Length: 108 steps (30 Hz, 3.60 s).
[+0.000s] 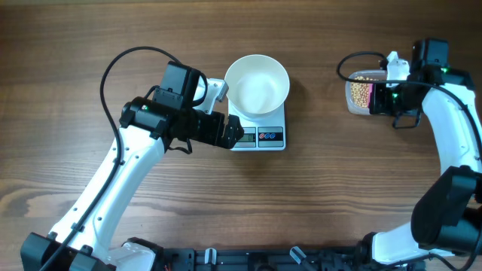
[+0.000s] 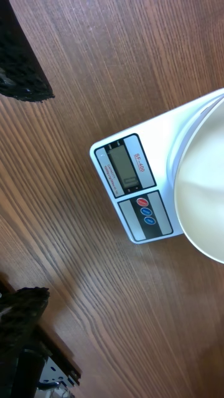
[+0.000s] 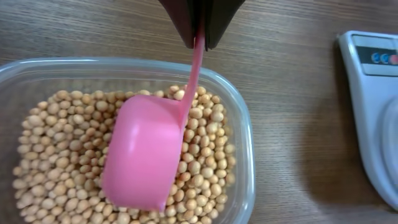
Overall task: Scoop item into bowl and weigh 150g on scale
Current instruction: 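Drag the pink scoop through the soybeans and lift it full, then carry the filled scoop left over the white bowl on the scale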
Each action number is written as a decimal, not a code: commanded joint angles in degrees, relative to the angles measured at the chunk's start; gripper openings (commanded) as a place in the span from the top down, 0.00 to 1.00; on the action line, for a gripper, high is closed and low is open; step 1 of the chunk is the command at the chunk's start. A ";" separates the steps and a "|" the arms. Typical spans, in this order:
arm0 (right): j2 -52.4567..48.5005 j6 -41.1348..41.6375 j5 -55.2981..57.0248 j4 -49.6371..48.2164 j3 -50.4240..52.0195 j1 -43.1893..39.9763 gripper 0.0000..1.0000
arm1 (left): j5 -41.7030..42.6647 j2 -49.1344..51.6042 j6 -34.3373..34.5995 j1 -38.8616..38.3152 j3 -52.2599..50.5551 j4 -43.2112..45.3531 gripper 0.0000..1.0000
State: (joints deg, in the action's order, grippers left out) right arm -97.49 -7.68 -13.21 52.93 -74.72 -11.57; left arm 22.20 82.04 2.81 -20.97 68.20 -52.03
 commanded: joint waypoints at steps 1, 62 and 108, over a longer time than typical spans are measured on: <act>-0.57 0.44 -10.93 0.24 1.03 -1.31 0.96 | 0.72 0.33 -1.07 0.02 0.28 0.15 0.00; -6.56 -5.70 -43.21 -0.20 6.93 -20.17 0.96 | 0.72 0.33 -1.07 0.02 0.28 0.15 0.00; -6.56 -13.33 -67.93 6.67 6.97 -31.10 0.96 | 0.72 0.33 -1.07 0.02 0.28 0.15 0.00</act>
State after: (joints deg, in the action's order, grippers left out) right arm -103.28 -18.55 -74.37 59.22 -67.90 -42.70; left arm 22.20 82.04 2.81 -20.97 68.20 -52.03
